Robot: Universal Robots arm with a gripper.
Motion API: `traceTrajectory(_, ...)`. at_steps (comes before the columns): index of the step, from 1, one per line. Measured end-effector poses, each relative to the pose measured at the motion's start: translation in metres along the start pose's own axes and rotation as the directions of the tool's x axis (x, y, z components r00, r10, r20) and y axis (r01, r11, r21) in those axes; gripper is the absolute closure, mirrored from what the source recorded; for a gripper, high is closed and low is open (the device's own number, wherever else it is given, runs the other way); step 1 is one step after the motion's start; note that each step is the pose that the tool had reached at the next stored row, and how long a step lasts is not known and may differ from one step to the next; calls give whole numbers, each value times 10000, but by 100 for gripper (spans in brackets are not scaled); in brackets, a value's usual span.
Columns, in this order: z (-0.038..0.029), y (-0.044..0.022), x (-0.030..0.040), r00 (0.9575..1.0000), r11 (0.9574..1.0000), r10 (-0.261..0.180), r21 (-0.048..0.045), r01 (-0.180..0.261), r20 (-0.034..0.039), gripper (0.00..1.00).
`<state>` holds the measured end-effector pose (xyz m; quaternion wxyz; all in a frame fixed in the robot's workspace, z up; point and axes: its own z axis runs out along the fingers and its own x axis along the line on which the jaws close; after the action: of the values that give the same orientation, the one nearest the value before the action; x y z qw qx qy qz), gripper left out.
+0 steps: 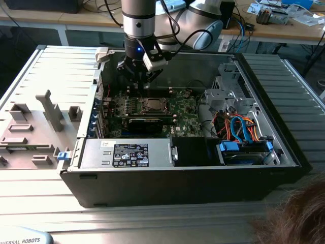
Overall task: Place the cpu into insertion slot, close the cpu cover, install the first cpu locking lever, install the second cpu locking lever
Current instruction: 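Install the first cpu locking lever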
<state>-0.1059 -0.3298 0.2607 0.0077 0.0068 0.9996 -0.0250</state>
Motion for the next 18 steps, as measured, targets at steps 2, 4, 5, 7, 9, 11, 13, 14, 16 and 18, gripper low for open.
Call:
traceTrajectory(2, 0, 0, 3, 10000, 10000, 0, 1, 0, 0, 89)
traceTrajectory(4, 0, 0, 7, 10000, 10000, 0, 0, 0, 1, 89)
traceTrajectory(5, 0, 0, 8, 10000, 10000, 0, 0, 0, 0, 89)
traceTrajectory(7, 0, 0, 11, 10000, 10000, 0, 1, 0, 0, 89)
traceTrajectory(9, 0, 0, 15, 10000, 10000, 1, 1, -1, 0, 89)
traceTrajectory(11, 0, 0, 20, 10000, 10000, 0, 0, 0, 0, 89)
traceTrajectory(13, 0, 0, 22, 10000, 10000, 0, 0, 0, 0, 89)
traceTrajectory(14, 0, 0, 24, 10000, 10000, 0, 0, 0, 0, 89)
traceTrajectory(16, 0, 0, 27, 10000, 10000, 0, 0, 0, 0, 89)
traceTrajectory(18, 0, 0, 30, 10000, 10000, 0, 0, 0, 0, 89)
